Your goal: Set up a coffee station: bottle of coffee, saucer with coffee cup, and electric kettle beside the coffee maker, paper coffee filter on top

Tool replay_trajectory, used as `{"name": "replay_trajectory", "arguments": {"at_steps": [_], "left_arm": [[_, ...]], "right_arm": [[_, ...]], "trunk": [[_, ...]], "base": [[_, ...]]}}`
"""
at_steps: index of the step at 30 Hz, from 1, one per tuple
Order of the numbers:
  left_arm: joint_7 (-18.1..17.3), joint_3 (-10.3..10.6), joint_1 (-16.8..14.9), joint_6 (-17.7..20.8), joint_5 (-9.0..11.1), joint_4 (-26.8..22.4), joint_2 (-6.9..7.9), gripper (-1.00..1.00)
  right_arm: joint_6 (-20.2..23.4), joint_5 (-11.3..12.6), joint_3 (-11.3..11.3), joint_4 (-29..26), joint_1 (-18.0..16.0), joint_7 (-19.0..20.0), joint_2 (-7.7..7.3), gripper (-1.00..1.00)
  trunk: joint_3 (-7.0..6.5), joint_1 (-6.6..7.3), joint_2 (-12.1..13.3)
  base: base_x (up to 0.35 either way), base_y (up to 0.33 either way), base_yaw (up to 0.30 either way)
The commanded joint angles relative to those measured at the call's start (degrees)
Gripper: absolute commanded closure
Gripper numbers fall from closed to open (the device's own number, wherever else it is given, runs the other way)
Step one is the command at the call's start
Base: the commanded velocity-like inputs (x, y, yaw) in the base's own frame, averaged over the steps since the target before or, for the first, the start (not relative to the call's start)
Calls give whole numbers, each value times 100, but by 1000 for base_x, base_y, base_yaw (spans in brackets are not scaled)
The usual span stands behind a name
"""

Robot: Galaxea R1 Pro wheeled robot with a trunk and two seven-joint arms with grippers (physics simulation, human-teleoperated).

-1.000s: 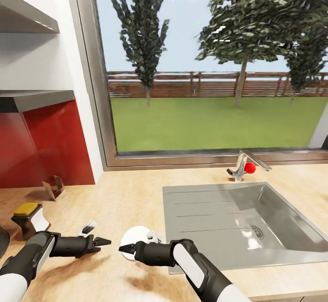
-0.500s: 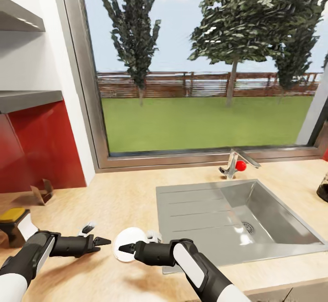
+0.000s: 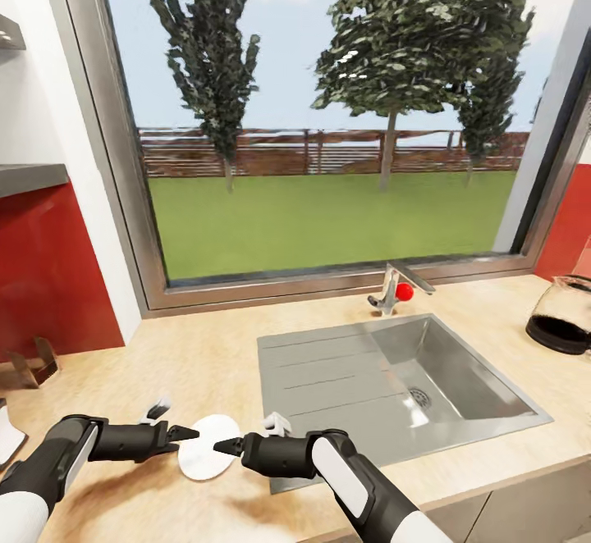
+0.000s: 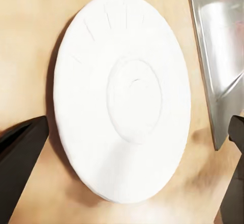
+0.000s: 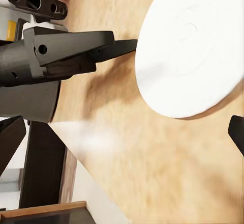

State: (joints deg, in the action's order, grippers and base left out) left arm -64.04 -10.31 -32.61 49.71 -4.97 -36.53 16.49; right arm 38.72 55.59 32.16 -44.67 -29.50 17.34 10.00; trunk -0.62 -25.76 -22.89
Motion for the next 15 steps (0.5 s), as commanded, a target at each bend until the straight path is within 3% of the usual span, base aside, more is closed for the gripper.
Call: {"name": "replay_trajectory", "arguments": {"at_steps": [1,9,12,13,15], "left_arm": [[-38,-23,0,12,-90,-1,0,-100],[104,-24,0,12,-102,-23,50,-100],[142,-24,0,12,-105,-28,57,-100],[153,-24,0,12,-107,-30,48,-100],[154,-24,0,12,-108,-30,38,-100]], "right_arm": [[17,-4,1,3,-3,15,0,-100],[21,-5,5,37,-3,-34,0,-100],[22,-4,9,26,-3,-309,0,-100],[16,3,10,7,-3,-578,0,-100],[14,4,10,4,-3,-612,0,-100]], "trunk": [[3,-3,-3],[3,-3,-3],[3,-3,-3],[3,-3,-3],[3,-3,-3]], "base": [[0,0,-28],[1,0,-5],[66,0,0],[265,0,0],[203,0,0]]}}
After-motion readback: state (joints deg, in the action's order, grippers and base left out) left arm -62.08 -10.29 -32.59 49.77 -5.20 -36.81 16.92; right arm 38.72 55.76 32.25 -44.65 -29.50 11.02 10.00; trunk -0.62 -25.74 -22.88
